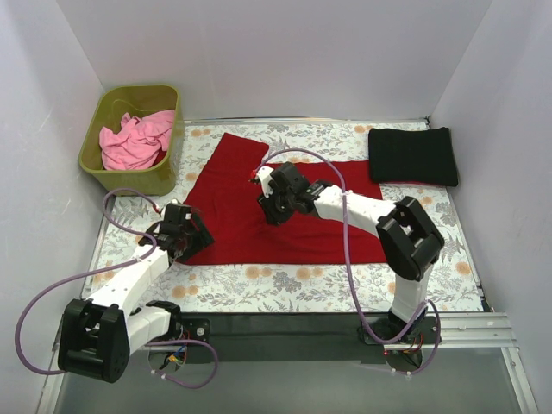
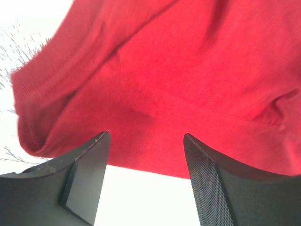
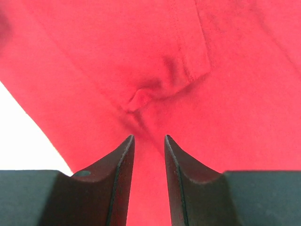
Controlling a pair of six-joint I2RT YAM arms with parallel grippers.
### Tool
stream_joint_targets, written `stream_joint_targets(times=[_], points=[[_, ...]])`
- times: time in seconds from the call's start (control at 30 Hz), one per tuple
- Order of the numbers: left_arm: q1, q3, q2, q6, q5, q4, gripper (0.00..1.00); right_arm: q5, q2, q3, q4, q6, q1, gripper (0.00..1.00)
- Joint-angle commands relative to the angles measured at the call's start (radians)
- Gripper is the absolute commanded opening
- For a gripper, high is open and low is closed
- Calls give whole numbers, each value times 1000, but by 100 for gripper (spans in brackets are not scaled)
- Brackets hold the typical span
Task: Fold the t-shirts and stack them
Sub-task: Fold the tshirt
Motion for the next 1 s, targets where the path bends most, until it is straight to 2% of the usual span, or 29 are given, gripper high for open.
stream_joint_targets(times=[0.0,0.2,0.33,0.47,0.7,0.83,0.97], points=[[1,56,-32,15,-78,-23,59,31,-106,-51,-31,99,36,34],[1,127,40,-12,-75,-14,57,5,-133,-157,-39,266,68,34],[1,217,32,3,-119,-47,57,34,-108,-108,-43,266,131,35],[2,279,-20,36,-254,-91,62,74,-51,-18,-31,229,176,37],[4,168,-231,104,-472,26,72,33,81,104,81,168,216,36],[4,75,-351,107,-515,63,75,-2,163,165,86,147,225,36],[4,18,-399,100,-510,83,75,-44,190,135,81,169,243,37]])
